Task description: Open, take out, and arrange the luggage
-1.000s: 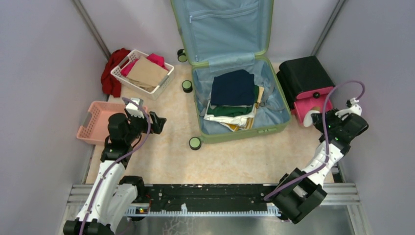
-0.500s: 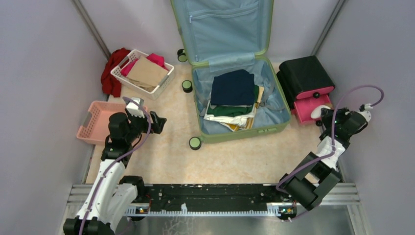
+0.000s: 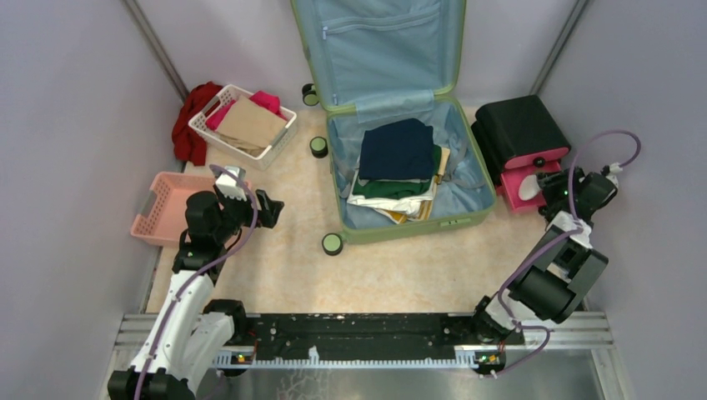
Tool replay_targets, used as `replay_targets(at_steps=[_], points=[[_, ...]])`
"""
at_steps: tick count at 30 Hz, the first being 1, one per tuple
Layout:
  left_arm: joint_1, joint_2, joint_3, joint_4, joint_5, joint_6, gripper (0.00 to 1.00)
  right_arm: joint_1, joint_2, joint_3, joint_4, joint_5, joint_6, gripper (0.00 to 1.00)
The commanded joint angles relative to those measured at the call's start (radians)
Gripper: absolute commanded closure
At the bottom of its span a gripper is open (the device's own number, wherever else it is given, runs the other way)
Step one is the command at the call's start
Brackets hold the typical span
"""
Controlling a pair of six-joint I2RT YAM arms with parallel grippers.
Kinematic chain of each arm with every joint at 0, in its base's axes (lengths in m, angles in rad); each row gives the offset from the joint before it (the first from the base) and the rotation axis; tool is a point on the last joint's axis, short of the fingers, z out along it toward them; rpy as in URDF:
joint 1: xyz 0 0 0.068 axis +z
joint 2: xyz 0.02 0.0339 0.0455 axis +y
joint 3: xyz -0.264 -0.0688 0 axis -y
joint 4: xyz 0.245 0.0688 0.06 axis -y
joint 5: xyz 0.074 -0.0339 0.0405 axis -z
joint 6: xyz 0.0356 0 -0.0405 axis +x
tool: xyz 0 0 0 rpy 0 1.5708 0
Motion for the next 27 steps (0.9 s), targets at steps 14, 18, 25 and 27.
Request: replay_targets(at_steps=[14, 18, 25, 27], points=[[-0.004, -0.002, 0.029, 0.009, -0.004, 0.009, 0.01, -0.071, -0.140, 0.133, -0.193, -0.025, -0.336, 0.36], [-0.004, 0.007, 0.031, 0.010, 0.003, 0.011, 0.01, -0.116, -0.161, 0.156, -0.265, -0.129, -0.500, 0.36], [-0.005, -0.001, 0.031, 0.009, 0.001, 0.011, 0.01, -0.198, -0.165, 0.199, -0.485, -0.435, -0.870, 0.38], [-0.004, -0.001, 0.032, 0.009, 0.003, 0.010, 0.01, -0.220, -0.156, 0.206, -0.551, -0.497, -0.969, 0.39]])
